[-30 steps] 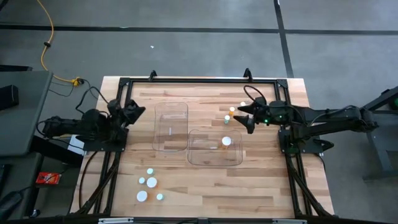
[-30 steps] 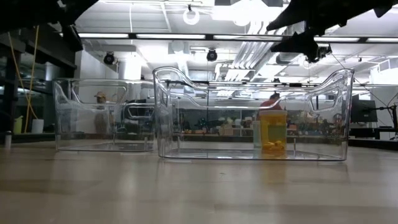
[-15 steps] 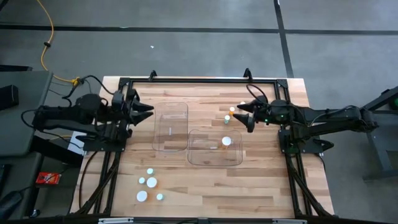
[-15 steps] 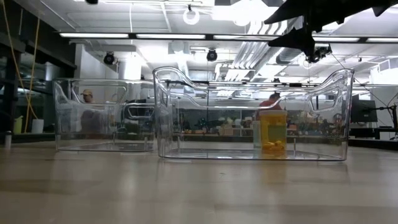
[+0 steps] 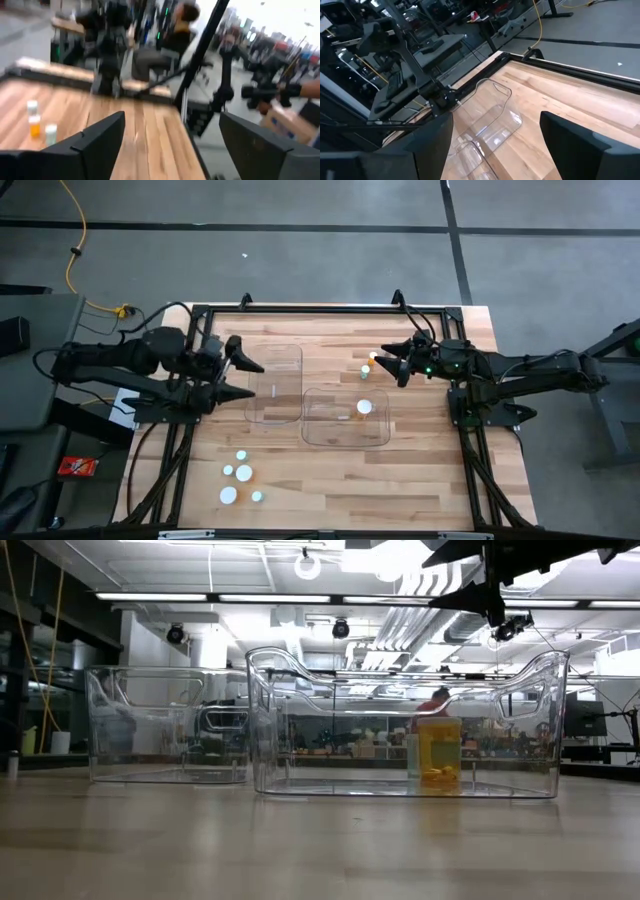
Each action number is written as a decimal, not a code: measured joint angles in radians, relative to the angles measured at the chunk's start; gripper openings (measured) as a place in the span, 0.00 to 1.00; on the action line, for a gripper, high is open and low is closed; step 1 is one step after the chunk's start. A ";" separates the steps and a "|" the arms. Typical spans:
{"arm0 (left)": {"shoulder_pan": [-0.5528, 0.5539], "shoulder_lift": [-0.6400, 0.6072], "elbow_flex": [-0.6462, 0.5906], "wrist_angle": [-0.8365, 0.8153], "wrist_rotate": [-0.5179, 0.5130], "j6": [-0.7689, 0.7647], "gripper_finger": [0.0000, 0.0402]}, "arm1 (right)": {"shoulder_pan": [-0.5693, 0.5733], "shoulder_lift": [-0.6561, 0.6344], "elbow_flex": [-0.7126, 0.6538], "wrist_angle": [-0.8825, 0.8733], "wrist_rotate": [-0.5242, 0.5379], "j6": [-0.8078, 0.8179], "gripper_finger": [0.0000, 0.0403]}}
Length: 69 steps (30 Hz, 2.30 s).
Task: Pick and place medicine bottles into bin by pill shape (circle, oval)
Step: Put the top orange capsule bottle into the right transparent bin
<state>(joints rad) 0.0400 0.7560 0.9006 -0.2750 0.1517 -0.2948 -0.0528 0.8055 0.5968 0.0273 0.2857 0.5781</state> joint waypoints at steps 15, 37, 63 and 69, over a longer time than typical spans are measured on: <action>-0.572 0.497 0.354 -0.717 -0.214 -0.214 0.80 | 0.000 0.000 0.000 -0.006 -0.001 -0.132 0.72; -0.840 0.973 0.354 -0.735 -0.509 -0.420 0.80 | 0.000 0.000 0.000 -0.057 0.048 -0.176 0.72; -0.778 0.974 0.241 -0.693 -0.283 -0.398 0.80 | 0.000 0.000 0.000 -0.091 0.048 -0.176 0.72; -0.771 0.974 0.239 -0.677 -0.344 -0.396 0.80 | 0.000 0.000 0.000 -0.092 0.048 -0.175 0.72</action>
<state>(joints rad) -0.7311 1.7298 1.1393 -0.9520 -0.1925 -0.6903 -0.0525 0.8059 0.5972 -0.0643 0.3340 0.4026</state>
